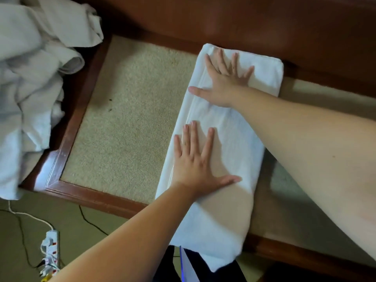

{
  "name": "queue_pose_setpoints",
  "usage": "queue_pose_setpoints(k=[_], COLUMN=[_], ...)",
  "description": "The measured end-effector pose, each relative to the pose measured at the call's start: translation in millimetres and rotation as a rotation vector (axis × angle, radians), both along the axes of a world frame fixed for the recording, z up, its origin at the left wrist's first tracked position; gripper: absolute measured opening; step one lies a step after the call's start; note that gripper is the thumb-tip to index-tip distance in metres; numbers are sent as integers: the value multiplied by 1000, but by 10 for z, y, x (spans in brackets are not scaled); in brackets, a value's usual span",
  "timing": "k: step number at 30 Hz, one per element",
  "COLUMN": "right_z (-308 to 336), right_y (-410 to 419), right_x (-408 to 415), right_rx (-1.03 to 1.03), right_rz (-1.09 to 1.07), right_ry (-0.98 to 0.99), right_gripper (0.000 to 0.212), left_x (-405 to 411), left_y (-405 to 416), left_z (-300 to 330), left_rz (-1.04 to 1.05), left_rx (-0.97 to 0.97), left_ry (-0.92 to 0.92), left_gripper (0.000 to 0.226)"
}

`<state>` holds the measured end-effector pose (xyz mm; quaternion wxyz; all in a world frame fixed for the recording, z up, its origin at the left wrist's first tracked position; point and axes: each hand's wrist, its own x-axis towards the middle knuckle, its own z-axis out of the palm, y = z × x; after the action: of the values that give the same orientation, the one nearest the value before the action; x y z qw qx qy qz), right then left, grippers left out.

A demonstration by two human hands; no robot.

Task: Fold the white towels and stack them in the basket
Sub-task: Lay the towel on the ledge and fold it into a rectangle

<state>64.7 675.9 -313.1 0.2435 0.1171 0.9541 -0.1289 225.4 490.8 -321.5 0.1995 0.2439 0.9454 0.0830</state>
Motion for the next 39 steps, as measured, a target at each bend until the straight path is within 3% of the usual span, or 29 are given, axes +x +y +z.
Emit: queue_pose_setpoints(k=[3, 5, 8, 12, 19, 23, 29, 32, 35, 37, 39], right_z=[95, 111, -2, -300, -293, -147, -139, -110, -50, -39, -56], right_y=[-126, -266, -492, -567, -662, -1107, -1652, -1743, -1812, -1813, -1794], right_x=[428, 938, 1876, 2936, 3013, 3294, 4137, 4449, 4640, 4679, 4679], right_rx=[4, 23, -16, 58, 116, -15, -127, -165, -182, -255, -325], right_rz=[-61, -105, -196, -113, -223, -260, -415, -523, -828, -1018, -1063], right_ry=[124, 176, 203, 275, 238, 277, 456, 539, 493, 308, 57], right_gripper=[80, 71, 69, 72, 77, 75, 63, 54, 38, 41, 56], left_x=[181, 388, 566, 543, 536, 490, 1115, 1330, 1404, 1415, 1394], left_y=[-110, -258, -527, -551, -585, -707, -1485, -1797, -1893, -1933, -1964], left_z=[41, 35, -60, -147, -137, -136, 13, 54, 204, 214, 179], left_rz=[-15, 1, 69, 32, 13, -37, 251, 390, 594, 639, 670], left_rx=[29, 55, 103, 86, 97, 167, 234, 275, 290, 208, 170], left_ry=[47, 81, 110, 125, 101, 9, 87, -98, -305, -419, -549], left_gripper=[125, 116, 109, 105, 103, 99, 72, 65, 70, 90, 113])
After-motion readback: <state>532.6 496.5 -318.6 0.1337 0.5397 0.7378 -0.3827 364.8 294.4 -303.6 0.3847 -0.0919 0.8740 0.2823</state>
